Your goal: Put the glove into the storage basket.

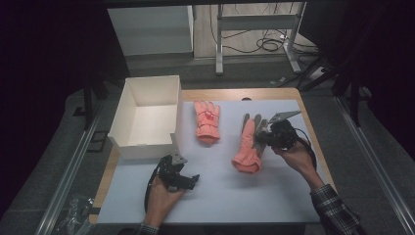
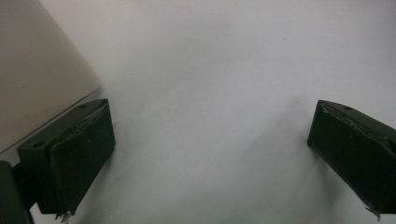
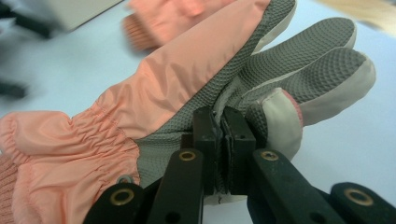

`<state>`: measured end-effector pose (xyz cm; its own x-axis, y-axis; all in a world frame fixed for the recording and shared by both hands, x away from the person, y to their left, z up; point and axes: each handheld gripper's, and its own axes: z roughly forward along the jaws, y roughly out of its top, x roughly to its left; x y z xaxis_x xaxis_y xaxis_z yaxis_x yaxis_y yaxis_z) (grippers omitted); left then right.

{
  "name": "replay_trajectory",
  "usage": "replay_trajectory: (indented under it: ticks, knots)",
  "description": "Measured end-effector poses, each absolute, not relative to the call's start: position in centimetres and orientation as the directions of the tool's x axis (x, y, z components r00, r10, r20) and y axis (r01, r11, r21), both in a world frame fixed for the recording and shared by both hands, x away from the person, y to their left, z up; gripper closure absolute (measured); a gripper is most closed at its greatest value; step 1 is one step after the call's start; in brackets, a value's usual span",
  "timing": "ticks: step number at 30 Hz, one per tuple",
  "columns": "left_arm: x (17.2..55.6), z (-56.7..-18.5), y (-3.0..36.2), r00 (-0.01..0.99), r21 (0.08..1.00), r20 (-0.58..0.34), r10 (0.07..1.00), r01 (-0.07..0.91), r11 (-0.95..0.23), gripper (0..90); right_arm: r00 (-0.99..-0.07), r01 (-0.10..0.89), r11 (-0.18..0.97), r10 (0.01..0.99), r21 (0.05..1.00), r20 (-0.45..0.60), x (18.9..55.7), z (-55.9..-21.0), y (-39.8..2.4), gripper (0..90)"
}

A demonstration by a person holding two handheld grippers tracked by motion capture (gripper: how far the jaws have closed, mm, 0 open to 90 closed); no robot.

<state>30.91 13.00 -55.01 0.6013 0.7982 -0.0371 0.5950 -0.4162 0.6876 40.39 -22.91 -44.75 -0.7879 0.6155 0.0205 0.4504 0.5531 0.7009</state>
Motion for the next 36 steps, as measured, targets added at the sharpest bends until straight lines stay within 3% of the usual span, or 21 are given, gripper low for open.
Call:
replay_trajectory:
  ticks: [7,15,24,36]
  knots:
    - [30.9,-55.0,13.0,0.602,0.688,-0.035,0.798,0.593,-0.417,0.7,-0.869,0.394,0.617,0.492,0.682,0.057,37.1,-46.9,-20.7,85.1]
    - [30.9,-55.0,13.0,0.602,0.688,-0.036,0.798,0.594,-0.417,0.7,-0.894,0.348,0.690,0.449,0.635,0.002,36.5,-49.4,-18.7,83.0]
    - [30.9,-55.0,13.0,0.602,0.688,-0.036,0.798,0.594,-0.417,0.7,-0.877,0.359,0.635,0.479,0.684,0.016,38.1,-47.2,-19.0,60.5]
    - [30.9,-55.0,13.0,0.601,0.688,-0.038,0.798,0.595,-0.415,0.7,-0.837,0.426,0.566,0.543,0.706,0.069,43.2,-46.0,-15.7,43.8]
